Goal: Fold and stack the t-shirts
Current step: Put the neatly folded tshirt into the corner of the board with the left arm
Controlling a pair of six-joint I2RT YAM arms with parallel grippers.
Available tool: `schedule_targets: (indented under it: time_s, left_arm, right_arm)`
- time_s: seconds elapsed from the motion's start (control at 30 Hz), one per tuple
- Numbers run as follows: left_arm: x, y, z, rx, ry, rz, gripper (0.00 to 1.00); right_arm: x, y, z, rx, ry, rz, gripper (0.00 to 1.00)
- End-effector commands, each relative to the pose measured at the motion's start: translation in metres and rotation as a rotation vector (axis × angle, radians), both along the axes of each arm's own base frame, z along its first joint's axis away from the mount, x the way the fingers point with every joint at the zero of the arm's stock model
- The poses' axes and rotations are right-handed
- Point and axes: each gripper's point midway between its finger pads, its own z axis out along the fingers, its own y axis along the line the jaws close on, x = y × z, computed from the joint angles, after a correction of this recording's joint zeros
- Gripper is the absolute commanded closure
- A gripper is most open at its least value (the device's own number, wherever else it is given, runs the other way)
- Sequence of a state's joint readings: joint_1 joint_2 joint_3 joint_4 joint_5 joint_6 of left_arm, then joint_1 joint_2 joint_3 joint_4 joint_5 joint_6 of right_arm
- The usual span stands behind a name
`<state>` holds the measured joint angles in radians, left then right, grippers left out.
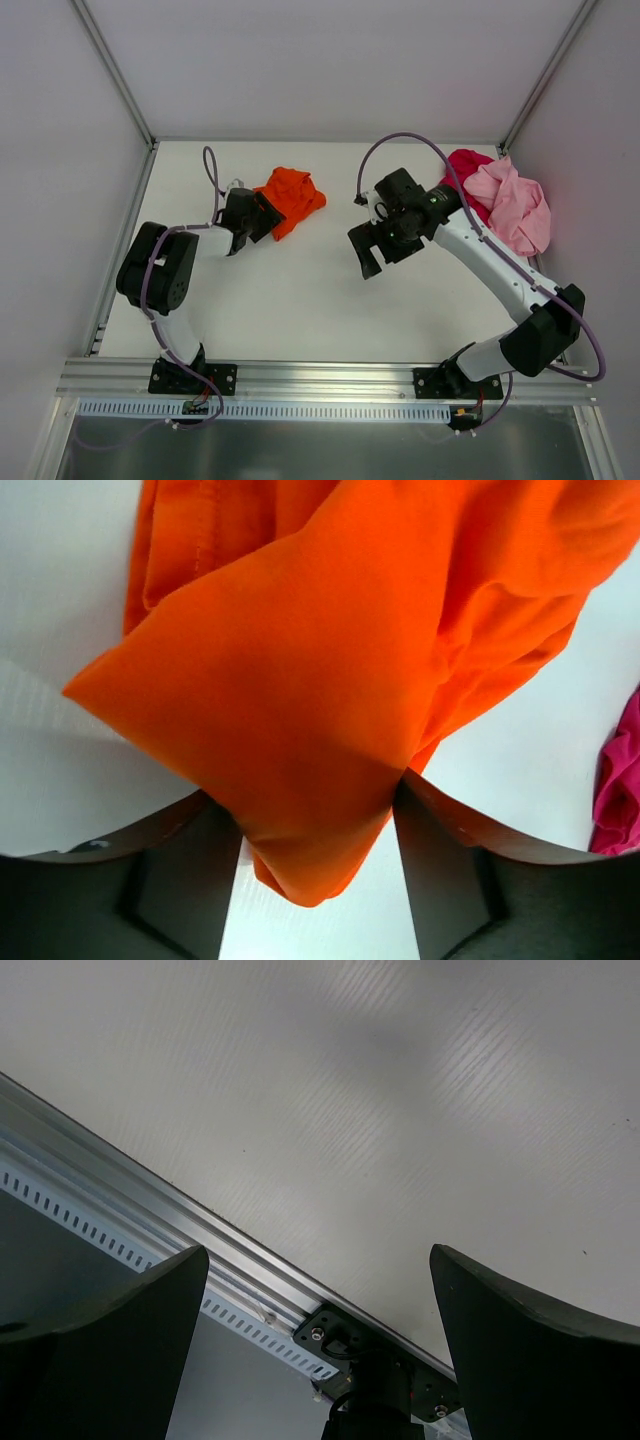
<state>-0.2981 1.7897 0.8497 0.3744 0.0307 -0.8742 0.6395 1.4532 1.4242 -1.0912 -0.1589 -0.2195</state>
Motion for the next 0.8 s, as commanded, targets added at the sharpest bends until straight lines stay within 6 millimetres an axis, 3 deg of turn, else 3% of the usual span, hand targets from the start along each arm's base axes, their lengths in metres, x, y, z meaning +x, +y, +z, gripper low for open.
schedule_targets:
  time_s: [0.0,0.2,0.33,0.37,0.4,0.6,0.63,0.67,0.77]
  left_arm:
    - [-0.009,0.003,-0.025,0.016,0.082,-0.011,0.44]
    - [-0.014,0.005,-0.034,0.034,0.139,-0.009,0.50]
    - [-0.014,0.001,-0.035,0.031,0.168,-0.027,0.79]
    - [-0.007,0.000,-0.030,0.031,0.162,-0.027,0.97]
    - [-0.009,0.000,-0.030,0.042,0.184,-0.031,1.00]
    - [0.035,-0.007,0.012,0.063,0.136,-0.063,1.00]
    - [0.033,-0.004,0.009,0.076,0.176,-0.063,1.00]
    - [0.050,-0.005,0.028,0.069,0.136,-0.057,1.00]
    - [0.077,0.005,0.053,0.086,0.110,-0.040,1.00]
  right_arm:
    - [0.000,0.001,0.015,0.012,-0.021,0.007,0.00]
    - [0.004,-0.001,0.028,0.010,-0.053,0.002,0.00]
    - [0.008,0.002,0.040,0.033,-0.082,0.005,0.00]
    - [0.009,0.003,0.042,0.040,-0.087,0.005,0.00]
    - [0.010,0.006,0.043,0.049,-0.093,0.006,0.00]
    - [0.015,0.014,0.047,0.098,-0.124,0.005,0.00]
    - [0.015,0.014,0.050,0.109,-0.134,0.003,0.00]
    - [0.017,0.015,0.050,0.117,-0.147,0.002,0.00]
    - [0.018,0.016,0.054,0.142,-0.177,-0.007,0.00]
